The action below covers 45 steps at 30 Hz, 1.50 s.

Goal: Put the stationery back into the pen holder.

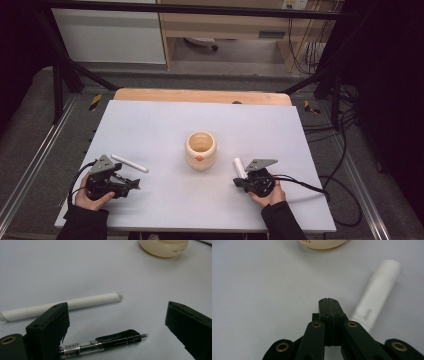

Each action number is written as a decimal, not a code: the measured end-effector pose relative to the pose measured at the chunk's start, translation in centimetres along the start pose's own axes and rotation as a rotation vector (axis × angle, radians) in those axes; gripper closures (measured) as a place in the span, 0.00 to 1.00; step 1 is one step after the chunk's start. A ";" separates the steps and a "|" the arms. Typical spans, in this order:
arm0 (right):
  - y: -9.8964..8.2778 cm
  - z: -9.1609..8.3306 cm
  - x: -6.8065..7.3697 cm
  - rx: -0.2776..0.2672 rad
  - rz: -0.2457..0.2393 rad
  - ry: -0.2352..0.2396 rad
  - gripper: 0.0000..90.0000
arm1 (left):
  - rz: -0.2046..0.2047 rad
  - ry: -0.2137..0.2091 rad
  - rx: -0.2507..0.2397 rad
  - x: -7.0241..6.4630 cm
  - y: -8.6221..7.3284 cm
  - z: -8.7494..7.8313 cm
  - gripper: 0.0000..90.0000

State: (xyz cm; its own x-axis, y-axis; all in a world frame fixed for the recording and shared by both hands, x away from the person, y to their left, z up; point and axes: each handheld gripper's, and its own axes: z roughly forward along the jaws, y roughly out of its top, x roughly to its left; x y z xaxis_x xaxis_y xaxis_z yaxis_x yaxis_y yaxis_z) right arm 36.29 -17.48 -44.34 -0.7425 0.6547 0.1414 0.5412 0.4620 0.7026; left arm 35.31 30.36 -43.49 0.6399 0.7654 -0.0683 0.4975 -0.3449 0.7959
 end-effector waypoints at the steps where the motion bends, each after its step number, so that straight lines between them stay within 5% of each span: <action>1: 0.0 0.0 0.0 0.000 0.000 0.000 1.00 | 0.001 0.000 0.000 0.0 0.0 0.0 0.06; 16: 0.3 -2.2 -1.3 -0.093 0.039 -0.052 0.99 | -0.003 0.000 -0.004 0.0 0.0 0.0 0.06; 20: 0.8 -2.6 -1.5 -0.103 0.060 -0.073 0.85 | 0.001 0.000 0.001 0.0 0.0 0.0 0.06; 22: 1.4 -2.6 -1.7 -0.081 0.066 -0.118 0.67 | -0.002 0.000 0.003 0.0 0.0 0.1 0.06; 31: 4.2 -2.2 -2.6 -0.018 0.094 -0.152 0.33 | -0.009 -0.002 -0.003 0.1 0.0 0.0 0.06; 35: 4.8 -1.9 -2.8 0.023 0.122 -0.160 0.23 | -0.009 -0.002 -0.003 0.1 0.0 0.0 0.06; 42: 5.4 -1.4 -3.3 0.114 0.170 -0.173 0.20 | -0.006 -0.002 0.004 0.1 0.0 0.1 0.06; 45: 5.6 -1.1 -3.3 0.156 0.152 -0.197 0.21 | -0.007 -0.002 0.003 0.1 0.0 0.1 0.06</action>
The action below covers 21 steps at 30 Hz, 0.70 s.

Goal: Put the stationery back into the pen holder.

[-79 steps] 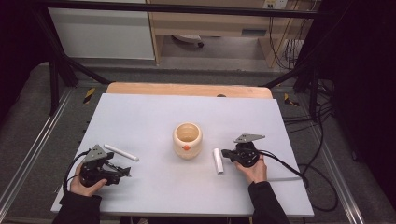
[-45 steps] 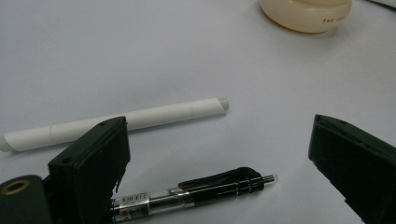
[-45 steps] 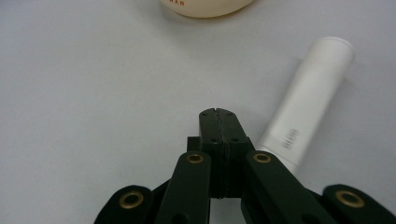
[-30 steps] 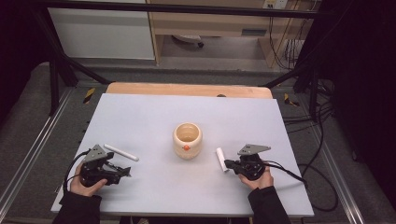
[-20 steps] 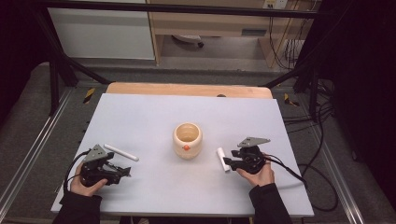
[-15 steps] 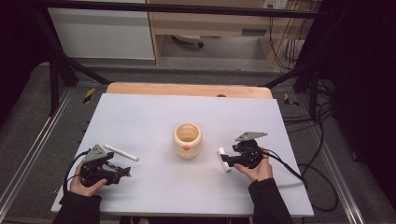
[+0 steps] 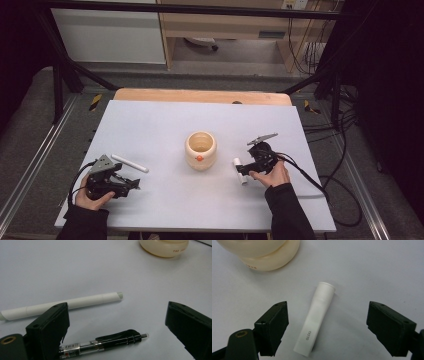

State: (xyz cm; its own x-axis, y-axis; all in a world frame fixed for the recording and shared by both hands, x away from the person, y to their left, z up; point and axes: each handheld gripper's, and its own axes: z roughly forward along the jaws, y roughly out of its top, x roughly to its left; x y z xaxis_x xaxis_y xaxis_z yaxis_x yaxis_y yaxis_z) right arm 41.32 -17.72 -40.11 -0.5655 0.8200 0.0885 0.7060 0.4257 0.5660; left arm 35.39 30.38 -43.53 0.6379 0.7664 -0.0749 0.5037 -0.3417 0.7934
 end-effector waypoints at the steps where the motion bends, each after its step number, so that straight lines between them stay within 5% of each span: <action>1: 0.1 0.1 0.1 0.008 0.005 0.002 0.21 | 0.000 0.000 0.000 0.0 0.0 0.0 0.06; 21: 0.7 2.4 0.7 0.124 0.001 -0.016 0.46 | -0.001 0.002 0.005 0.0 0.0 0.0 0.06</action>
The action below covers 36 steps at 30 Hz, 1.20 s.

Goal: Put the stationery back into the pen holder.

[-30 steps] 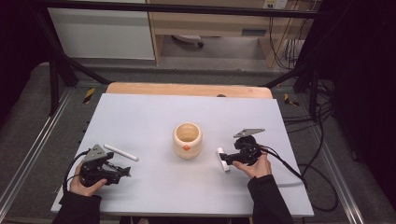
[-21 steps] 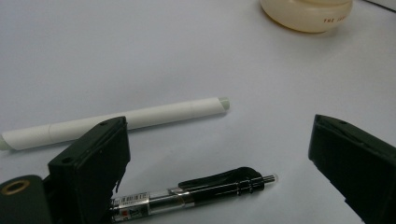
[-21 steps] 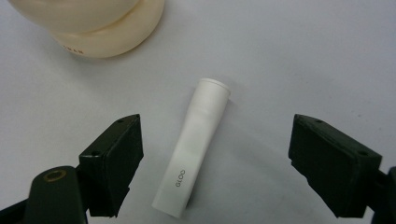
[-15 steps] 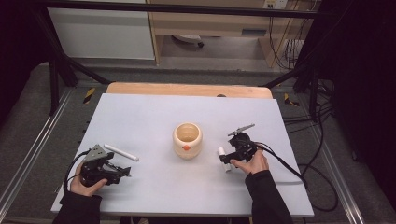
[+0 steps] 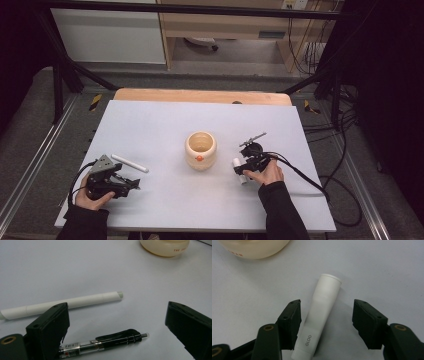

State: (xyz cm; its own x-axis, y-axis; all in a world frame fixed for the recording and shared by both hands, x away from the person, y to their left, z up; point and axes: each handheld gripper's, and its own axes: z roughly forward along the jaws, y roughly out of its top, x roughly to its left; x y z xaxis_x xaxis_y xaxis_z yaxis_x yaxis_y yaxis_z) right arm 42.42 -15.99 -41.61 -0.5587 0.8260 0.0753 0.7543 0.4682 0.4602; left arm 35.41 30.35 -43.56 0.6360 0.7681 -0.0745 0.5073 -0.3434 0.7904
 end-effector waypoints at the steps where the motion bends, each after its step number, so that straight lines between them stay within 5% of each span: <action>1: 0.0 0.1 0.0 0.002 -0.001 -0.002 0.48 | 0.001 0.000 0.000 0.0 0.0 0.0 0.06; 12: 0.4 0.6 0.1 0.035 0.049 0.017 0.62 | 0.002 -0.001 0.000 0.0 0.0 0.0 0.06; 36: 0.6 0.9 0.3 0.067 0.035 -0.005 0.76 | 0.001 -0.001 0.000 0.0 0.0 0.0 0.06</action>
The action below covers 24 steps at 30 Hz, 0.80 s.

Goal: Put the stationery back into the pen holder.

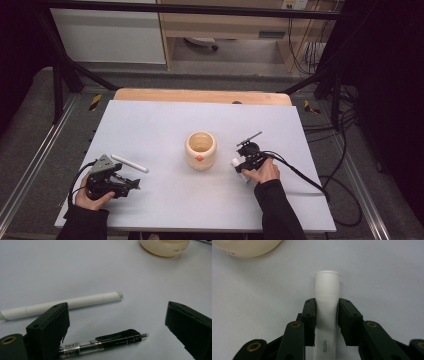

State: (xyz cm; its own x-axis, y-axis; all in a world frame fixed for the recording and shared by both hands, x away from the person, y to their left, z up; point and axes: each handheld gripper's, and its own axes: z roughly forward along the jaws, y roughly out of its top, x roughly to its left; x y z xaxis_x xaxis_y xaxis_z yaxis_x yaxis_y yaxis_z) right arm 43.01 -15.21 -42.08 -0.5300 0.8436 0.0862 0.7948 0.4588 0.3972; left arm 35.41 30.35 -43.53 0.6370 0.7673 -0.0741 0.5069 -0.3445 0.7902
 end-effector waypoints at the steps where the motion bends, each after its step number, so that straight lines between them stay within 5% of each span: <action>1: 0.0 0.0 0.0 0.002 -0.004 -0.001 0.76 | 0.001 0.000 0.000 0.0 0.0 0.0 0.06; 12: 0.0 0.2 0.0 0.032 -0.002 0.004 0.77 | 0.000 0.000 -0.001 0.0 0.0 0.0 0.06; 24: -0.2 -1.6 -0.3 -0.060 0.002 0.040 0.77 | -0.001 0.001 -0.001 0.0 0.0 0.0 0.06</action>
State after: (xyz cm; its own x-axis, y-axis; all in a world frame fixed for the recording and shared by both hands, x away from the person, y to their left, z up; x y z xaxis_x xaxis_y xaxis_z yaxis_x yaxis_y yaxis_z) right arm 42.49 -15.99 -40.68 -0.5407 0.8323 0.1226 0.7775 0.4387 0.4506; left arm 35.41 30.37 -43.51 0.6359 0.7681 -0.0745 0.5070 -0.3431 0.7907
